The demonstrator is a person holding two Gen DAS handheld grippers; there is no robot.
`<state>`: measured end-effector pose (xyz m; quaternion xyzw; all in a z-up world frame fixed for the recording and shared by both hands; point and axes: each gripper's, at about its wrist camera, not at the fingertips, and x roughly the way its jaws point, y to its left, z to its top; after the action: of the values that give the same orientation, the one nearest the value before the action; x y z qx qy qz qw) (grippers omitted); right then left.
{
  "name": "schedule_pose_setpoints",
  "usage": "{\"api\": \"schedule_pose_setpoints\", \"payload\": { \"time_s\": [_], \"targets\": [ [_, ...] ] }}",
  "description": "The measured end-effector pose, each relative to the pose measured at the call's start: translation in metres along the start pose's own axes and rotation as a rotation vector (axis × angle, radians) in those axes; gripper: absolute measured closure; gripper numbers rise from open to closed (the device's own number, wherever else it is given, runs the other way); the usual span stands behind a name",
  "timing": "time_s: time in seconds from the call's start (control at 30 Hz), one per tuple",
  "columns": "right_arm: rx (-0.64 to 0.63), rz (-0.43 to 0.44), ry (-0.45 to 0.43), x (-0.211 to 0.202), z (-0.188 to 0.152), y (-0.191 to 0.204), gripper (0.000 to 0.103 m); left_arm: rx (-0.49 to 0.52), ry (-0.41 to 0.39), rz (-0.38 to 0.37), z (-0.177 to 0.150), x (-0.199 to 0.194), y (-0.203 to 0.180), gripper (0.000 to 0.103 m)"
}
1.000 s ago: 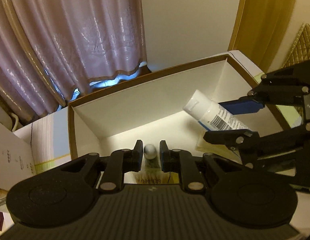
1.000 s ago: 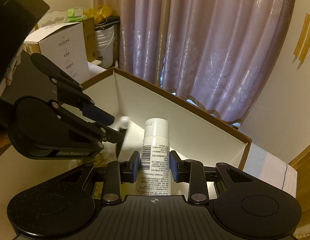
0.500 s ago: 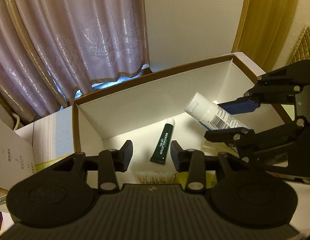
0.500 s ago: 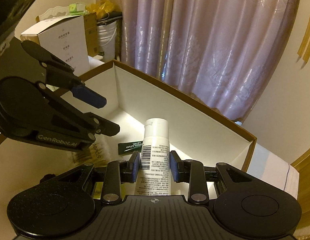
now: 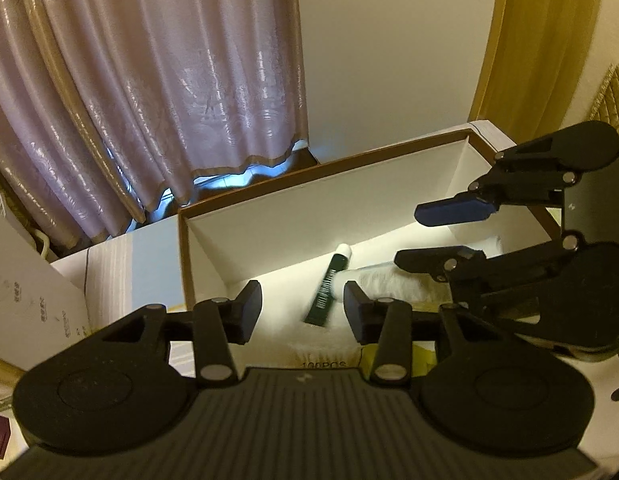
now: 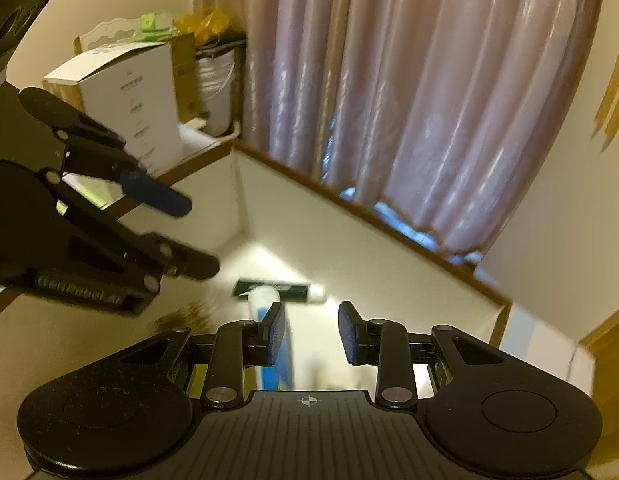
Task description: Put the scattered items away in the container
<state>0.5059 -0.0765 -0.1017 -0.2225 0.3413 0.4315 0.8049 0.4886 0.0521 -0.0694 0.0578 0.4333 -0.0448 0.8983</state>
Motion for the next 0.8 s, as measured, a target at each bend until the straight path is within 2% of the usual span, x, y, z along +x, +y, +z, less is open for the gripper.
{"api": "schedule_pose_setpoints", "payload": {
  "time_s": [0.03,0.07,0.13,0.3,0.37,0.43,0.57,0.63,0.8],
  "targets": [
    [0.005,0.008,0.003,-0.003,-0.001,0.002,0.039,-0.002,0.000,-0.002,-0.001,-0.001,0.000,0.061],
    [0.007,0.003,-0.005,-0.008,-0.002,0.004,0.003,-0.004,0.001,-0.003,-0.003,-0.003,0.000,0.060],
    [-0.014,0.009,-0.087,-0.026,-0.010,0.015,0.000,-0.009,0.004,0.004,-0.005,-0.005,-0.002,0.054],
    [0.013,0.043,-0.076,-0.048,-0.013,0.027,0.000,-0.012,0.002,0.013,-0.009,-0.012,-0.008,0.041],
    [0.021,0.038,-0.063,-0.056,-0.014,0.033,0.000,-0.007,0.006,0.018,-0.011,-0.014,-0.012,0.041],
    [0.039,0.034,-0.054,-0.064,-0.015,0.040,0.000,-0.007,0.005,0.019,-0.013,-0.020,-0.017,0.035],
    [0.123,0.025,-0.049,-0.086,-0.023,0.051,0.000,0.019,0.000,0.017,-0.015,-0.034,-0.030,0.026],
    [0.177,0.021,-0.050,-0.097,-0.029,0.054,0.000,0.030,-0.011,0.029,-0.017,-0.044,-0.036,0.017],
    [0.277,-0.031,-0.044,-0.121,-0.043,0.062,0.000,-0.003,-0.027,0.010,-0.020,-0.076,-0.042,0.012]
  ]
}}
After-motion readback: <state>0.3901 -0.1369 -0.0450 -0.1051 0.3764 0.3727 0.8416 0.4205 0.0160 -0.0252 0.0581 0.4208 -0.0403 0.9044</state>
